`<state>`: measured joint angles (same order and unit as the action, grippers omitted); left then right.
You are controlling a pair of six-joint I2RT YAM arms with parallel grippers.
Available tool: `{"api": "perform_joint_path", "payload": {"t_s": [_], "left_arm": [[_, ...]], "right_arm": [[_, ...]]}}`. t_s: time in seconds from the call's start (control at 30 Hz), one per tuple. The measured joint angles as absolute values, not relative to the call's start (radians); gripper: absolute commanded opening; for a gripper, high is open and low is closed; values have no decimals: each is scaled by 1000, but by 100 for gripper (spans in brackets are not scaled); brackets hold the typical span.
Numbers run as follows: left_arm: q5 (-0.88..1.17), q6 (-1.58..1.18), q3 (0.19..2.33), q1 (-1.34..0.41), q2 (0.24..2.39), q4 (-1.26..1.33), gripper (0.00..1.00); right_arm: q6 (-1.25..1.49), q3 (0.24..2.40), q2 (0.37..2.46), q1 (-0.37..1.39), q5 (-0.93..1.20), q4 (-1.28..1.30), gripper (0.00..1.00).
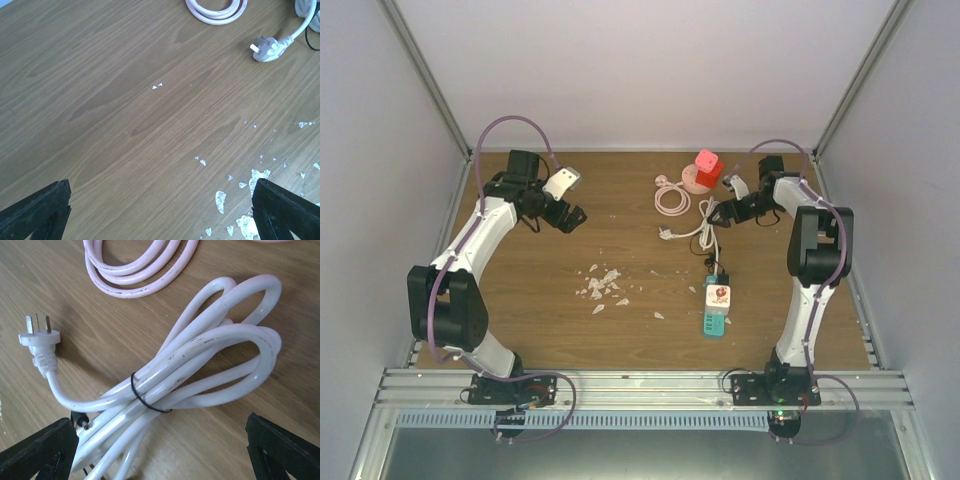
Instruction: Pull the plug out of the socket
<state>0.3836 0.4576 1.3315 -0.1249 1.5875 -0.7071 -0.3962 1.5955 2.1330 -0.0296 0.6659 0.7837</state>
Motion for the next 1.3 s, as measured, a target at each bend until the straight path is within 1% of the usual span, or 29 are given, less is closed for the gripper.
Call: {"api": "perform_joint_path", "payload": {"t_s": [0.23,0.8,1.0,1.3], "left_arm": [[376,467,1324,-125,1575,-707,99],[373,480,1307,-125,1575,-708,99],[374,481,1299,-122,1571,-708,99],[402,482,1280,-64,1541,-723,99]], "right_arm": [[-376,1599,2173,12,720,782,88],[-365,1599,2175,244,768,735,84],[-352,1599,2182,365,779,704,84],[-322,1702,2264,507,812,686,83]]}}
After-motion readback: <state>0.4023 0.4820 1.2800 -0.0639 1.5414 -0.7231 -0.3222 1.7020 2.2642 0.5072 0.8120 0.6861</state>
